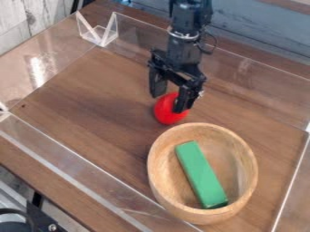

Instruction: Move the red object to the right side of the table

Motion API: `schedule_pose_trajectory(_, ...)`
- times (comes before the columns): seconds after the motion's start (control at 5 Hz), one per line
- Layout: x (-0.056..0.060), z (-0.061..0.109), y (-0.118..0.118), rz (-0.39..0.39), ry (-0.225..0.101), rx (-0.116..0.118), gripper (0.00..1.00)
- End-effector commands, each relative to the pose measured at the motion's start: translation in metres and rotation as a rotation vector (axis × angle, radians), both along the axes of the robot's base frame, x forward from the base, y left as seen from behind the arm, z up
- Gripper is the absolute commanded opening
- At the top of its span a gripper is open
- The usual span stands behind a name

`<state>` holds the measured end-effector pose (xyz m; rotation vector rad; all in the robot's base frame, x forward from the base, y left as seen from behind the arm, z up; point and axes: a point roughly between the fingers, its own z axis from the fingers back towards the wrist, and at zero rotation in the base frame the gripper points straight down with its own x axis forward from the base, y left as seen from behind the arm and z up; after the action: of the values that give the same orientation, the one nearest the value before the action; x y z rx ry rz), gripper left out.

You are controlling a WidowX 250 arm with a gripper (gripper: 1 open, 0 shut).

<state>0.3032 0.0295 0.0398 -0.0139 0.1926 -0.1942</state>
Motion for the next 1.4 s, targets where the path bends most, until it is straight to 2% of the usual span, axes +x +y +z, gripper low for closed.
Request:
schedule_pose_trajectory(0.0,0.012,0.010,0.011,0.031,-0.056,0.008,1.00)
schedule_pose_trajectory(0.2,0.013,0.007,0.016,0.045,-0.052,0.009,1.00)
schedule_pose_trajectory(0.4,0.011,0.005,0.009,0.072,-0.051,0.009,0.00)
schedule_pose_trajectory(0.6,0.007,0.010,-0.001,0.053,-0.048,0.006,0.00)
schedule_pose_trajectory(0.8,0.009,0.025,-0.004,0.036,-0.048,-0.010,1.00)
schedule_pose_trajectory(1.0,0.010,0.044,-0.006,-0.003,-0.049,-0.014,0.00)
schedule_pose_trajectory(1.2,0.002,0.055,-0.013,-0.110,-0.054,-0.028,0.00)
